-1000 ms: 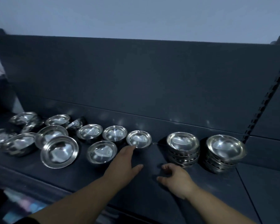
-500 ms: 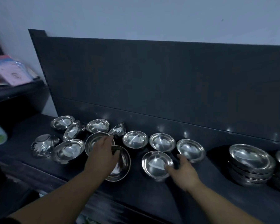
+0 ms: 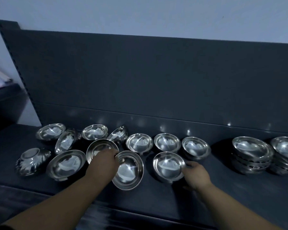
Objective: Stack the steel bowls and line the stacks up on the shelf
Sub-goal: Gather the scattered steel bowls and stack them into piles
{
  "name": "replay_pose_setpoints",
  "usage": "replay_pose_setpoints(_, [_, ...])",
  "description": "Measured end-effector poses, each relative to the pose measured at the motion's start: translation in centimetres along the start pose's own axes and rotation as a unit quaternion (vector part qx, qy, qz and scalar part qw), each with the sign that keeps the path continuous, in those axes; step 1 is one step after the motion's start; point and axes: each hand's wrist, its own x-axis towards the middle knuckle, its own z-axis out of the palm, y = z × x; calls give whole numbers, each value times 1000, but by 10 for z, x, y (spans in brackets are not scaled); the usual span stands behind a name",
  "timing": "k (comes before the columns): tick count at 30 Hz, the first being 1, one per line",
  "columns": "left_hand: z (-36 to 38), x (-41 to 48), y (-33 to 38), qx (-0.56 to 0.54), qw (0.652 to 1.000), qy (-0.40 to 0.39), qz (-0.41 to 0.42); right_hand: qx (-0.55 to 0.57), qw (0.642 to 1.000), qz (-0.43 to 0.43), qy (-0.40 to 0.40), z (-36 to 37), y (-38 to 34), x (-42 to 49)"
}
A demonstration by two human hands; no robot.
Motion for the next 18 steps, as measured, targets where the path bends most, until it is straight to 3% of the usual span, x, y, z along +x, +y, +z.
replay_pose_setpoints(4, [5, 4, 19, -56, 998, -19, -30, 60, 996, -44, 48, -21, -9, 0])
replay_pose_setpoints(10, [37, 4, 61, -171, 972, -93, -130, 127, 987, -93, 16, -54, -18, 4])
replay_pose_setpoints(14, [67, 5, 85, -311, 914, -132, -223, 58, 990, -127, -15, -64, -13, 9])
replay_pose_setpoints(18, [89, 5, 100, -357, 891, -138, -245, -16, 990, -137, -40, -71, -7, 20])
